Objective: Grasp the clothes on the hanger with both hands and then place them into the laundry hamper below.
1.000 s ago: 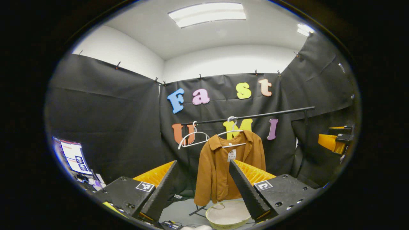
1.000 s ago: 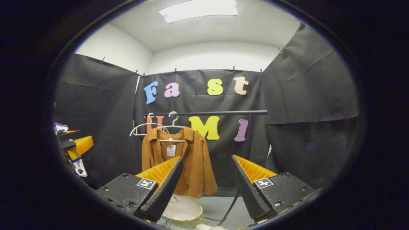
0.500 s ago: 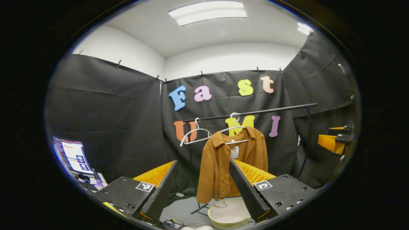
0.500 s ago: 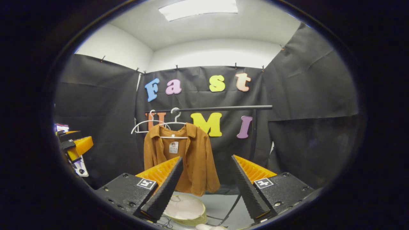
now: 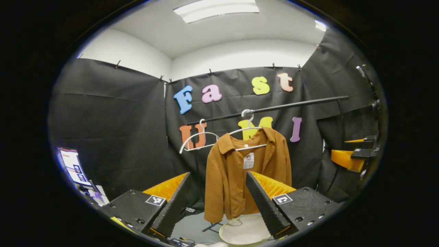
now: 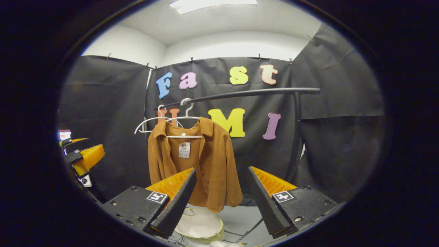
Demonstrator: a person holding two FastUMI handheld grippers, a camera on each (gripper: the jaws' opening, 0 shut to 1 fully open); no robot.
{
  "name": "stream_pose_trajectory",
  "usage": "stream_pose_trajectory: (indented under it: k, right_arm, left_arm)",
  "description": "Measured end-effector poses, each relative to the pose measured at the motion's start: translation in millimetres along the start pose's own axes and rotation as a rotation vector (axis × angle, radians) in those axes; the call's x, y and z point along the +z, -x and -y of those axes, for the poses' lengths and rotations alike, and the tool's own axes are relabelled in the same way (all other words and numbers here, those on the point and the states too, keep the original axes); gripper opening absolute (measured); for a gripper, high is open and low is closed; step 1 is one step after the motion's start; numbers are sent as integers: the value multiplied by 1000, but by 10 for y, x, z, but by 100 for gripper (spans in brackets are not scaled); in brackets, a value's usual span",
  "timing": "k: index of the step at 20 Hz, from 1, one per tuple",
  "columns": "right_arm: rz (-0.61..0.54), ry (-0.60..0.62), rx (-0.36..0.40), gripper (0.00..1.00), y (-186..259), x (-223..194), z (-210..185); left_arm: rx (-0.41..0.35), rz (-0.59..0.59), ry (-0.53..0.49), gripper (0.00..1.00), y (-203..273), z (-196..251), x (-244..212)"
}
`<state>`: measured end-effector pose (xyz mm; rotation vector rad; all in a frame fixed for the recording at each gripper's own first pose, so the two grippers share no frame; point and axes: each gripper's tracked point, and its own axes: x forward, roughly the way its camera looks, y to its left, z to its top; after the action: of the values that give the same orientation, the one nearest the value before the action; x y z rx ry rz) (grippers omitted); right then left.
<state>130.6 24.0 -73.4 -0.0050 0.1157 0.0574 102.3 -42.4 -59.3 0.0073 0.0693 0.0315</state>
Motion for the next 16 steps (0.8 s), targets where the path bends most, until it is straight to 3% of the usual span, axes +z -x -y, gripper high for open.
stream_pose_trajectory:
  k: [10,16]
  right_arm:
    - [-33,-15,122,97,-1970,-157,-154]
    - [-84,-32,232,96,-2747,-198,-425]
  left_arm:
    - [-52,-24,45,98,-1562,527,-331]
    - [56,-40,36,98,-2426,350,-473]
